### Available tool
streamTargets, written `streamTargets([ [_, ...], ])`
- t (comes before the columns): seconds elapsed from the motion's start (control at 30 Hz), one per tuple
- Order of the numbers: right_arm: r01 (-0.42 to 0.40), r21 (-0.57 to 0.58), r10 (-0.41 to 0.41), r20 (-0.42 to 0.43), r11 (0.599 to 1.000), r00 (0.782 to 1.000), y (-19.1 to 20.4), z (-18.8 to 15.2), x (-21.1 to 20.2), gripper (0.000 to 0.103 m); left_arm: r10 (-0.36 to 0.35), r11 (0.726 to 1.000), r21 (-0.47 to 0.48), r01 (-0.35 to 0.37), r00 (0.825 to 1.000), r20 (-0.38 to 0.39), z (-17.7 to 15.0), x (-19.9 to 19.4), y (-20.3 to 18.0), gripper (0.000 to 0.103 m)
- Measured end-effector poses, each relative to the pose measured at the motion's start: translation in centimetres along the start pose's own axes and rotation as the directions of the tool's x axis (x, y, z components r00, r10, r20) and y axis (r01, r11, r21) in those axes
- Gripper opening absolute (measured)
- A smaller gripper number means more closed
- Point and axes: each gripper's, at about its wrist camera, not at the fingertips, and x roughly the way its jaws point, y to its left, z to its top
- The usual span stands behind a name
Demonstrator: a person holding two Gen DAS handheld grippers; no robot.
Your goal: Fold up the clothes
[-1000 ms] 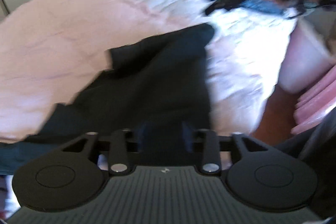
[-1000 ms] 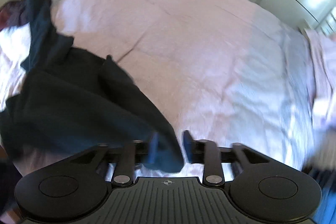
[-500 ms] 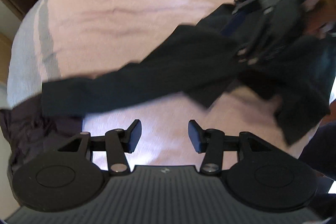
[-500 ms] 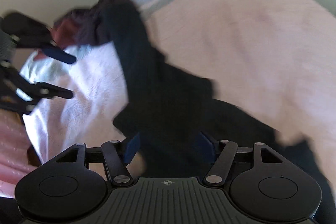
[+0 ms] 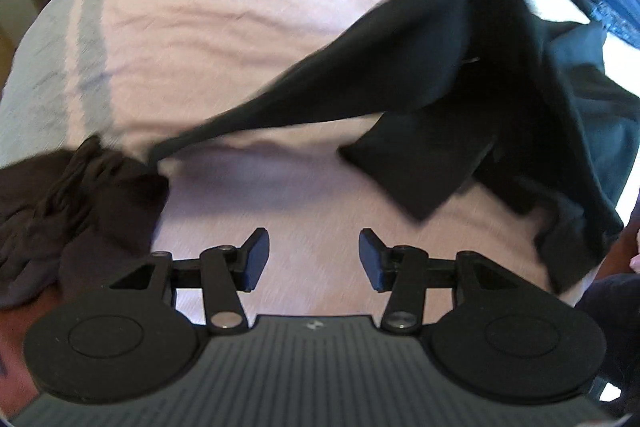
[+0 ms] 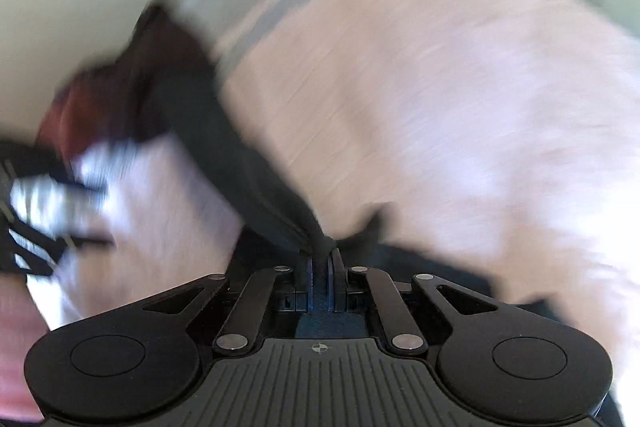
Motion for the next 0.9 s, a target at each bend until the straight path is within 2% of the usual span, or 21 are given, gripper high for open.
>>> streamTargets([
  [0.07,0.125,0.085,-0.131,0.075,0.989,0.988,-3.7,-0.4,-5.6,0.005,-0.028,0.999,0.016,0.028,0.999,0.017,1.6,1.2,-0.8,0.049],
  [0.13,0.251,0.19,-0.275,0.114,0.949,0.955,-7.6,-2.2,-11.0,0.005,-0.059,0.998,0.037,0.057,0.998,0.034,3.4,2.4,-2.0,0.052],
  [0.17,0.313,0.246,-0.349,0.12,0.918,0.93,-9.6,-3.7,-13.7,0.005,-0.07,0.996,0.05,0.068,0.997,0.04,4.3,2.9,-2.7,0.056],
  [0.23,0.418,0.336,-0.476,0.108,0.844,0.873,-13.1,-6.5,-18.4,0.005,-0.092,0.993,0.076,0.088,0.995,0.049,6.3,4.0,-4.3,0.062],
  [0.3,0.529,0.411,-0.597,0.048,0.743,0.801,-16.2,-11.0,-22.4,0.005,-0.112,0.989,0.105,0.107,0.993,0.043,8.0,5.4,-6.0,0.064],
  [0.37,0.601,0.474,-0.672,-0.024,0.644,0.74,-18.9,-15.7,-25.3,0.005,-0.112,0.982,0.152,0.108,0.994,0.014,9.4,7.3,-7.8,0.065],
  [0.43,0.647,0.527,-0.707,-0.116,0.551,0.697,-21.8,-20.6,-27.4,0.005,-0.107,0.977,0.181,0.11,0.994,-0.027,10.5,9.4,-9.5,0.065],
  [0.57,0.67,0.627,-0.674,-0.296,0.398,0.677,-26.5,-29.8,-28.5,0.005,-0.126,0.96,0.241,0.145,0.988,-0.092,13.0,12.8,-13.1,0.064],
  [0.67,0.663,0.683,-0.613,-0.391,0.307,0.687,-28.5,-35.1,-28.5,0.005,-0.145,0.937,0.307,0.167,0.985,-0.092,15.2,14.4,-16.1,0.065],
  [0.8,0.624,0.76,-0.492,-0.48,0.181,0.727,-29.0,-41.2,-27.0,0.005,-0.199,0.906,0.361,0.22,0.975,-0.096,18.7,16.8,-19.9,0.064],
  [0.83,0.614,0.772,-0.464,-0.487,0.168,0.74,-28.8,-41.9,-26.8,0.005,-0.216,0.894,0.38,0.238,0.971,-0.101,19.5,17.4,-21.0,0.064],
  [0.9,0.602,0.78,-0.429,-0.49,0.173,0.759,-28.6,-42.7,-26.3,0.005,-0.251,0.866,0.416,0.277,0.961,-0.115,21.1,18.9,-23.0,0.064],
])
